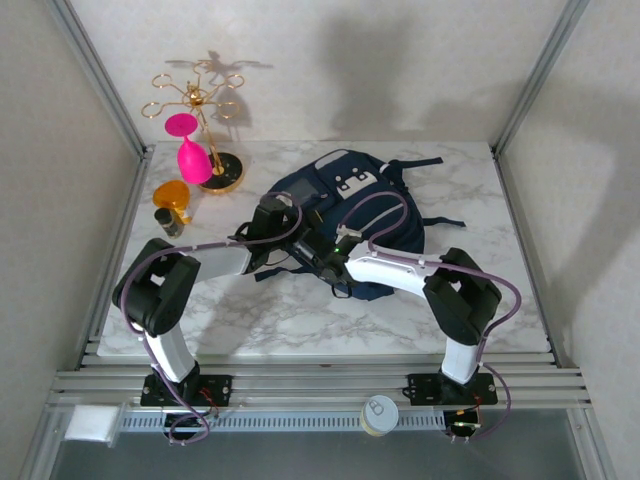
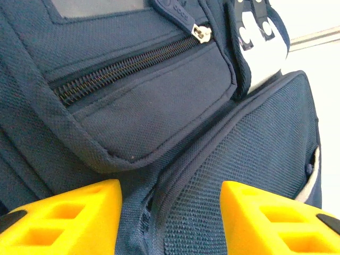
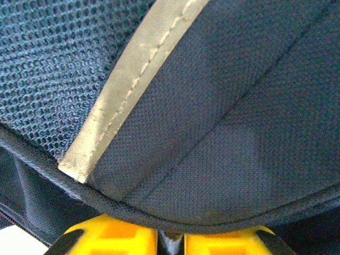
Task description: Pack books, pencil case, and school supplies into a backpack
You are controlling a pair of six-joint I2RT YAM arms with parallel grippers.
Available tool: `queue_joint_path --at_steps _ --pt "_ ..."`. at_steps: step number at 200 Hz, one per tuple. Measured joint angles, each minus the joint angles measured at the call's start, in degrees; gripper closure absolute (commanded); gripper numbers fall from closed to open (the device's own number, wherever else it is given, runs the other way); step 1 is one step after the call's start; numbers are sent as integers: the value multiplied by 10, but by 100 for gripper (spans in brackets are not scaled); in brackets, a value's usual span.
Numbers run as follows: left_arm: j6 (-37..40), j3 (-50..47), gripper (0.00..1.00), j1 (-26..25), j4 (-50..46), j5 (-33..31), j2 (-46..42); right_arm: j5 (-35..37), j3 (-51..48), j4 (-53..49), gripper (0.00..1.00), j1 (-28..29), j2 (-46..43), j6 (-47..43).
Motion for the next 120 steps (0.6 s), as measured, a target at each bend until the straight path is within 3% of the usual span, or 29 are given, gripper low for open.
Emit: queue_joint_path --at_steps 26,60,84,120 --pt "2 6 52 0 0 -16 21 -15 -30 23 100 -3 -30 -10" --pt "11 35 52 1 -17 -16 47 -37 -80 63 100 -15 -97 -33" --pt "14 41 46 1 -22 -12 42 -67 -122 110 100 -30 -147 -72" --pt "-84 -22 45 -39 15 -34 -31 -114 -171 164 100 -46 -187 -119"
